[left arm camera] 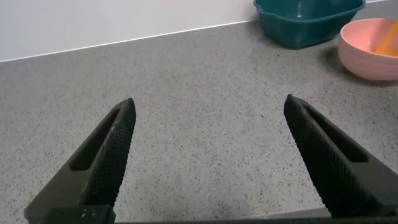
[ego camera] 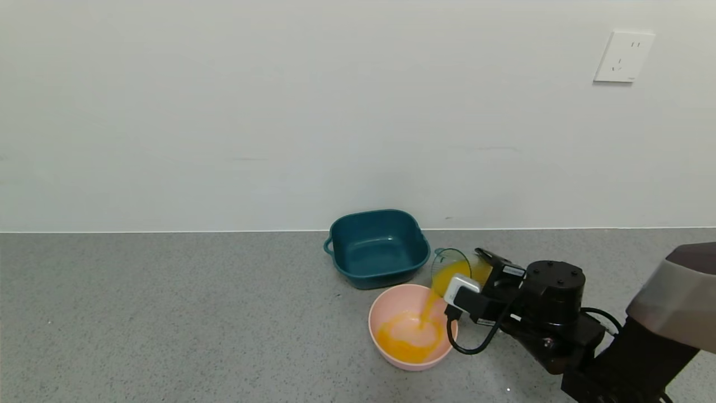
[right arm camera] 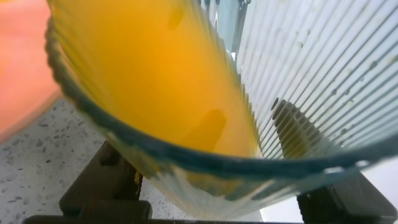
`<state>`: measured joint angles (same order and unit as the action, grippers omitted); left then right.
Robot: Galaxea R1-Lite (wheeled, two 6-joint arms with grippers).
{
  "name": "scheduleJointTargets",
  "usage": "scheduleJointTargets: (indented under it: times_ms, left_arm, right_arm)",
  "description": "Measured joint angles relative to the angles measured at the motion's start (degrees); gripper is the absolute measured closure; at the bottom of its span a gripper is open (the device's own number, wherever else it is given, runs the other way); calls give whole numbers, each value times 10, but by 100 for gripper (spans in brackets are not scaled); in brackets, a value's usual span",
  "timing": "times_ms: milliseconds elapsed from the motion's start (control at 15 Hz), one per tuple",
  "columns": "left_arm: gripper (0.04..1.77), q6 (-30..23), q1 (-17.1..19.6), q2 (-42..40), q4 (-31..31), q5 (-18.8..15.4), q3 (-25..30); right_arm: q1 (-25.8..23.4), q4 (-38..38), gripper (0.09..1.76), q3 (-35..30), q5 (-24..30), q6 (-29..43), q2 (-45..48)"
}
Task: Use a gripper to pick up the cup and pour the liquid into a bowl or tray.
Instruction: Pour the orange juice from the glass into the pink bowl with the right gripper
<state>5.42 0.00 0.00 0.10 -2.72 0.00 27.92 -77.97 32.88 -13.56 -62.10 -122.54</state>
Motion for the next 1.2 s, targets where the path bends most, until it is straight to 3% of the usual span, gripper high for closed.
scheduleJointTargets:
  times_ms: [1200]
  left_arm:
    - [9, 0, 0, 0, 0, 0, 0]
  right_arm:
    - [-3, 3, 50, -6, -13, -71, 25]
